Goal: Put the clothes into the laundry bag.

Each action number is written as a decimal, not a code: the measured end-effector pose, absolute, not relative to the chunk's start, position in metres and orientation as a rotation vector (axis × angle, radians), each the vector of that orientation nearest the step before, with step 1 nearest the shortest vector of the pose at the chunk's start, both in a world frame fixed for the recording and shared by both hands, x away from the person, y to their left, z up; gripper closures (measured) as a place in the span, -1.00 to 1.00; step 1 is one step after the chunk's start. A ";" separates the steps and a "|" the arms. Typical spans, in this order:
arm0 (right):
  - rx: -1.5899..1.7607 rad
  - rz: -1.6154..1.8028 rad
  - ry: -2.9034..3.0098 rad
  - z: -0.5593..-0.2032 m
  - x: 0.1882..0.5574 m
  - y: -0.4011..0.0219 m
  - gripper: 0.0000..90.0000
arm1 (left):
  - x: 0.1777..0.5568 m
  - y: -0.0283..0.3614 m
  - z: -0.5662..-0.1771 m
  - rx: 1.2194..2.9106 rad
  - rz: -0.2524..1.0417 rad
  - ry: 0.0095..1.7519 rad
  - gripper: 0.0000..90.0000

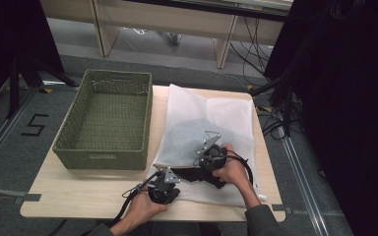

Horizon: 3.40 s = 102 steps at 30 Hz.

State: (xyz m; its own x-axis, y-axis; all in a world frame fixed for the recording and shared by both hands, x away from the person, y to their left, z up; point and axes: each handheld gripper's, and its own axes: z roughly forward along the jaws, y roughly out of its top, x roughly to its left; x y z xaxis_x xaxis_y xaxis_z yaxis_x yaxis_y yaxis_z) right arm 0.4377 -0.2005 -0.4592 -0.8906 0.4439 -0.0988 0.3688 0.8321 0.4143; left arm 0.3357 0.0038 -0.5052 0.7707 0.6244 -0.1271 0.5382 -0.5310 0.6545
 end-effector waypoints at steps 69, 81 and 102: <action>0.605 0.427 2.880 -0.476 0.423 -0.217 0.98 | 0.318 0.022 -0.478 2.166 0.134 0.791 0.59; 0.575 0.481 2.877 -0.470 0.414 -0.219 0.79 | 0.304 0.058 -0.467 2.155 0.158 0.813 0.19; 0.746 0.904 2.586 -0.424 0.395 -0.251 0.10 | 0.300 0.091 -0.457 2.118 0.220 0.875 -0.01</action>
State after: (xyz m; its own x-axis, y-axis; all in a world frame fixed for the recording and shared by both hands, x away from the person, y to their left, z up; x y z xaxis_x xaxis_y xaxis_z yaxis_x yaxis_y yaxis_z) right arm 0.3950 -0.2514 -0.4237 -0.8199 0.5623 -0.1076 0.3727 0.6669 0.6453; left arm 0.2995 0.0911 -0.4568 0.7440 0.6541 -0.1363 0.5121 -0.4272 0.7451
